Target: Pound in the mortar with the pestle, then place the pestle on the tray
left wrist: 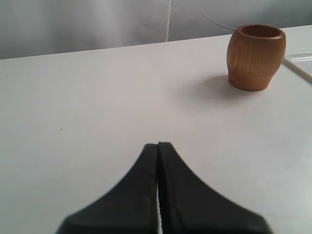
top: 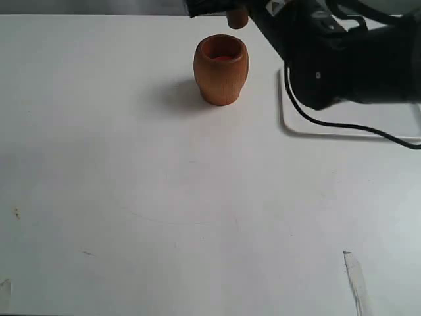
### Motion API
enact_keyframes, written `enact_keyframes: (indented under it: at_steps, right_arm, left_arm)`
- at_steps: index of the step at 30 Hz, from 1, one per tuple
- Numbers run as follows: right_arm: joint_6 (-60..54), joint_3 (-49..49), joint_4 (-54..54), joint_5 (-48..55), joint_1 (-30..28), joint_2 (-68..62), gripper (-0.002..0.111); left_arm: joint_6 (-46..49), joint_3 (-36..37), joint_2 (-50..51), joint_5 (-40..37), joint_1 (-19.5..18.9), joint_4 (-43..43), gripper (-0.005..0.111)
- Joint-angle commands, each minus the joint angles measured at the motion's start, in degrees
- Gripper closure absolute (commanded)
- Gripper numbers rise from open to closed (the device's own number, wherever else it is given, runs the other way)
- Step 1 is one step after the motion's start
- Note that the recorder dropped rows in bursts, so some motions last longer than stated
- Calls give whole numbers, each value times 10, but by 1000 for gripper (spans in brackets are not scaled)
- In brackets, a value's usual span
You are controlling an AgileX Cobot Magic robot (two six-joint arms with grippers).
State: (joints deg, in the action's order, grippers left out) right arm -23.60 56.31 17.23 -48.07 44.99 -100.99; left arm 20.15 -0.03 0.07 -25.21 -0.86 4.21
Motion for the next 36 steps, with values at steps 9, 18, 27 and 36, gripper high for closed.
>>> enact_keyframes:
  at_steps: [9,18,27,36]
  right_arm:
    - [362,-27,-235,-219,-125,-144,108]
    - [388,66,-293,-219,-129,-197,108]
    - [369,71,-282,-200,-130,-266,108]
    - [356,71,-267,-217,-130,-271,108]
  left_arm:
    - [-5,0,-1,2,4,-4,107]
    - [-5,0,-1,2,4,-4,107]
    - [-5,0,-1,2,4,-4,107]
    - [-5,0,-1,2,4,-4,107]
